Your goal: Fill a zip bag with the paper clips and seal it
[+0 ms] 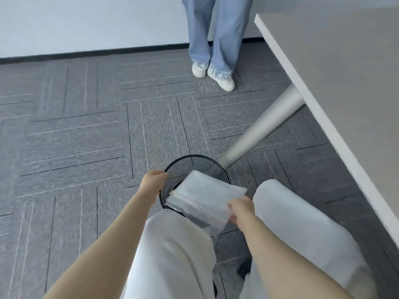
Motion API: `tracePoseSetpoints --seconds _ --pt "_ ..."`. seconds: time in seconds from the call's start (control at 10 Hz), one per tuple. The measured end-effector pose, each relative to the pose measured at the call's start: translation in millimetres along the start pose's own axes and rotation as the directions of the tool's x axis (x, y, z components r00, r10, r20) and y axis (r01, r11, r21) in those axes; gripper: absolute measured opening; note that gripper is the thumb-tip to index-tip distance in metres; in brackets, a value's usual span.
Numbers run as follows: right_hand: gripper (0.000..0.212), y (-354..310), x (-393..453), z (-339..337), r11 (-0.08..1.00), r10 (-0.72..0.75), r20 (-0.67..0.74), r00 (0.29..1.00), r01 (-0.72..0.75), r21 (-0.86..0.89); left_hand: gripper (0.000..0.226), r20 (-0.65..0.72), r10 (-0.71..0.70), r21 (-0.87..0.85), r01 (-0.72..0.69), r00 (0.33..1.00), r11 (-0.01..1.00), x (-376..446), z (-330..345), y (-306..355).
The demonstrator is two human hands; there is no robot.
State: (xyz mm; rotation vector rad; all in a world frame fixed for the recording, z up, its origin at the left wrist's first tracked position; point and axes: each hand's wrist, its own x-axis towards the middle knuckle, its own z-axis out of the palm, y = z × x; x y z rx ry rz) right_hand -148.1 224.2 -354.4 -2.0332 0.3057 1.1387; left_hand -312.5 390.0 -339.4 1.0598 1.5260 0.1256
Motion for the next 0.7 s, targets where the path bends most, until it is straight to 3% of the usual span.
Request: tracePoseSetpoints --seconds 0.1,0.3,0.4,0.5,0.6,0.7 --pt "0.022 6.1 23.0 14.3 0.996 0.072 0.021 0.997 -0.072 0.046 0.030 0.035 -0.035 0.015 0.034 0.999 0.999 11.6 8.8 -6.7" --pt "0.042 12.7 47.6 35.2 0.973 0.219 0.127 0.967 -0.207 -0.098 0.021 0.152 -0.101 0.014 0.100 0.983 0.995 19.1 18.7 -14.9" --pt "0.037 5.9 43.3 35.7 0.974 0.224 0.142 0.964 -0.217 -0.062 0.020 0.169 -0.104 0.030 0.100 0.980 0.995 16.4 18.1 -11.3" --pt "0.028 -11.8 24.1 37.5 0.978 0.169 0.200 0.965 -0.189 0.085 0.026 0.187 -0.081 0.008 0.081 0.979 0.997 5.2 15.4 -2.1" --pt "0.029 -40.2 -5.2 41.3 0.933 0.027 0.211 0.977 -0.101 0.346 0.021 0.097 0.041 -0.246 -0.016 0.994 0.969 -20.6 7.6 22.3" --pt "0.021 -67.4 -52.0 31.3 0.803 -0.174 0.213 0.962 0.013 0.596 0.019 -0.144 0.200 -0.567 -0.247 0.969 0.785 -67.2 -11.5 51.4"
